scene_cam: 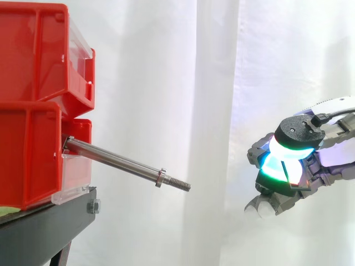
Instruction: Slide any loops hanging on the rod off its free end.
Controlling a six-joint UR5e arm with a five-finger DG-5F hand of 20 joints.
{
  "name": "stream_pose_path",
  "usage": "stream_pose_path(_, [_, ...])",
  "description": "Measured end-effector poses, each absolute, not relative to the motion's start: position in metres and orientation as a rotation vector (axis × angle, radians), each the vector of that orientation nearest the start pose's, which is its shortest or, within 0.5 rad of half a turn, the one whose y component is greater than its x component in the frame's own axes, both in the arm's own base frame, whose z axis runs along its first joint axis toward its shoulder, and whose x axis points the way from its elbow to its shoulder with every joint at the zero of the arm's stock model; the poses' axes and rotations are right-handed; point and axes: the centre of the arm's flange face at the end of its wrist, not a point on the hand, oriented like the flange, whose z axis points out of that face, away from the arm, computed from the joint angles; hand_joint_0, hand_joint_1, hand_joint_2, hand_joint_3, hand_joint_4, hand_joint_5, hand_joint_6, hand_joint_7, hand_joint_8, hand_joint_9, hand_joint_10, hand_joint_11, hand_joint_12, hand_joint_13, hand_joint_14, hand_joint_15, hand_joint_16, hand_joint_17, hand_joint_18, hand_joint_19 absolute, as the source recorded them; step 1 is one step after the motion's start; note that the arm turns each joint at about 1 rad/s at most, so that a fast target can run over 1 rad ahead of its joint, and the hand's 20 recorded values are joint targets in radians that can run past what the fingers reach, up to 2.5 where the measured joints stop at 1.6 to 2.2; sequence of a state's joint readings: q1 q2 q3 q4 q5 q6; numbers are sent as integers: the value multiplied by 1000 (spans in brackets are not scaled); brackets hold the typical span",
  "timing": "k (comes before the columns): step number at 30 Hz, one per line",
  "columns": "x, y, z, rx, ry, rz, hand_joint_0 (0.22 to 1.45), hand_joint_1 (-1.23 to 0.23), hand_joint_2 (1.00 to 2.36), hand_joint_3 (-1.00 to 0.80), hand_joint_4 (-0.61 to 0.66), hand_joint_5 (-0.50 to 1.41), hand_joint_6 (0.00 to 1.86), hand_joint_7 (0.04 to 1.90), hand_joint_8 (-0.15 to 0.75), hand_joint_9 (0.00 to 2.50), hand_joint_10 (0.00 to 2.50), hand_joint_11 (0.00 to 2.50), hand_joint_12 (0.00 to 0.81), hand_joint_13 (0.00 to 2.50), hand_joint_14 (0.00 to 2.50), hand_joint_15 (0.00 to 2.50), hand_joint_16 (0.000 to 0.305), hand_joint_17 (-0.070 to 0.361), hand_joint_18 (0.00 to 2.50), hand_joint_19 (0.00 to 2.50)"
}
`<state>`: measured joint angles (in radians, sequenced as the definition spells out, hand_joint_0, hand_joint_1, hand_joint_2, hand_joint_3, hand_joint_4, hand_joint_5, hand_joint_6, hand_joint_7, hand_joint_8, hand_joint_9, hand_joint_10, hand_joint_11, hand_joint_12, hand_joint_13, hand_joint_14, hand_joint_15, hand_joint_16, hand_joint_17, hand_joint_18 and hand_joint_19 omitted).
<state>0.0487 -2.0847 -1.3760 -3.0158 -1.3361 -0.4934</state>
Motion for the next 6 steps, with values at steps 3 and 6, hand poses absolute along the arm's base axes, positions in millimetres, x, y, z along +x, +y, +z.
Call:
stream_pose_path(3, [664, -124, 293, 1032, 1474, 608, 597, -630, 1015, -305, 68, -193, 852, 1353, 253, 834, 8, 229, 247, 466, 0, 0, 41, 93, 321, 0])
stream_pose_path(6, [664, -124, 293, 1032, 1474, 608, 597, -630, 1015, -306, 66, -193, 853, 1343, 274, 823, 10, 269, 247, 465, 0, 0, 41, 93, 322, 0])
